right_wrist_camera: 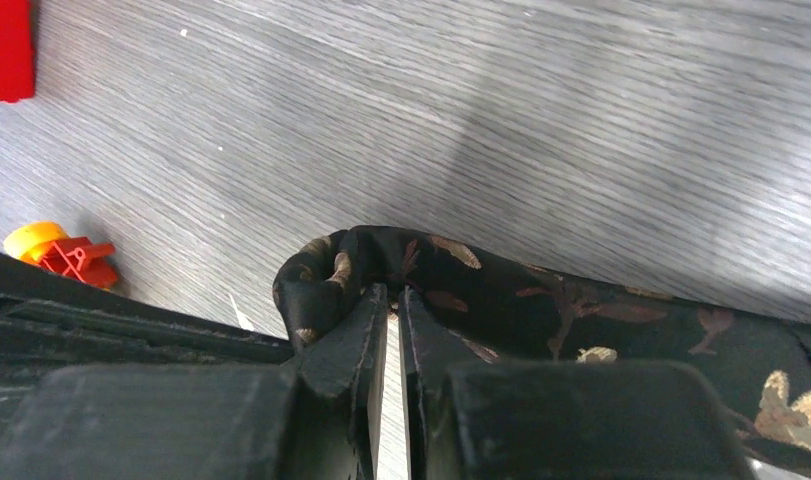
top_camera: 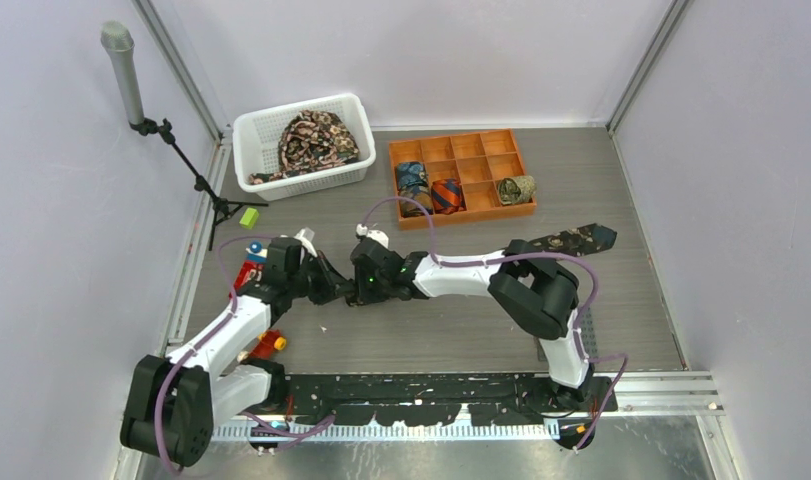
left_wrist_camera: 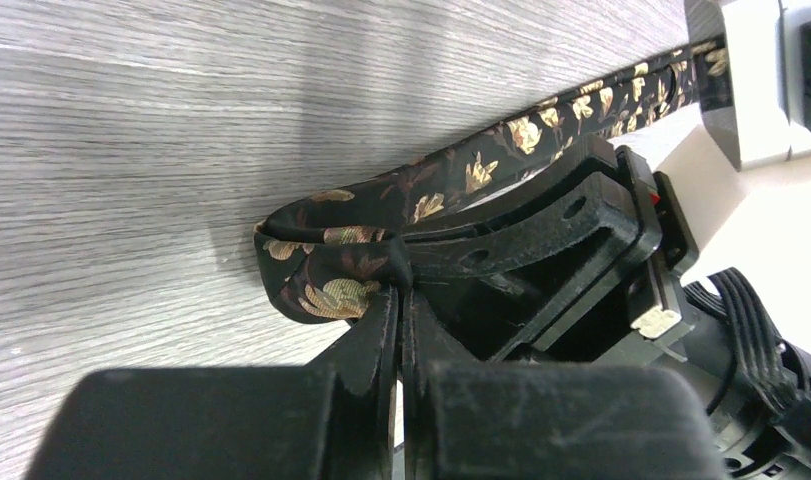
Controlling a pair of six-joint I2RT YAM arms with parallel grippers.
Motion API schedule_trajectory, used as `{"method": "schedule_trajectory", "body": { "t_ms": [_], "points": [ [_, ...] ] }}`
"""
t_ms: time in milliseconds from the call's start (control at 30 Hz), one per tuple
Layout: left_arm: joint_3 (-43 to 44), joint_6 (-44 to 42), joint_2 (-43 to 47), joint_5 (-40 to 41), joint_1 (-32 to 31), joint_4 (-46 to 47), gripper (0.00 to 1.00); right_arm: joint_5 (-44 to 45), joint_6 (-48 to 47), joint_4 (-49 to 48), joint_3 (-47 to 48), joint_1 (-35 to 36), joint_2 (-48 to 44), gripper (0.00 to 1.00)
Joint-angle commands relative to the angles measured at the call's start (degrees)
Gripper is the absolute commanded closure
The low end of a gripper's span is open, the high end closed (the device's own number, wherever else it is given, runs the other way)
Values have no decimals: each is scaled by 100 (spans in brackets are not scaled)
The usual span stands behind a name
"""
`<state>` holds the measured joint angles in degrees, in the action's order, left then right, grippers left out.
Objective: Roll the ties
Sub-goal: Roll the tie at the center of the board.
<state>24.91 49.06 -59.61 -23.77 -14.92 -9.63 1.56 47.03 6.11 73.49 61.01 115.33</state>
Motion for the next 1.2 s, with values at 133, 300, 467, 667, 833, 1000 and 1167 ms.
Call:
{"method": "schedule_trajectory", "body": {
  "t_ms": [133, 300, 467, 667, 833, 1000, 1167],
  "points": [
    [224, -35, -282, 149, -264, 265, 100, 364, -357, 355, -87, 44, -966, 84],
    [230, -62, -324, 221, -292, 267, 100, 647, -587, 651, -399, -85, -1454, 84],
    [276, -47, -338, 246, -316, 267, 100, 685, -704, 701, -707, -308, -1641, 84],
    [400, -11, -455, 335, -490, 276, 100, 562, -783, 438, -852, -438, -1351, 84],
    [441, 16, -582, 373, -605, 320, 100, 609, -956, 271, -779, -451, -941, 85],
    [473, 48, -684, 412, -694, 382, 100, 500, -855, 222, -840, -458, -798, 85],
    [522, 123, -913, 434, -825, 578, 100, 462, -713, 163, -1069, -454, -813, 85]
  ]
}}
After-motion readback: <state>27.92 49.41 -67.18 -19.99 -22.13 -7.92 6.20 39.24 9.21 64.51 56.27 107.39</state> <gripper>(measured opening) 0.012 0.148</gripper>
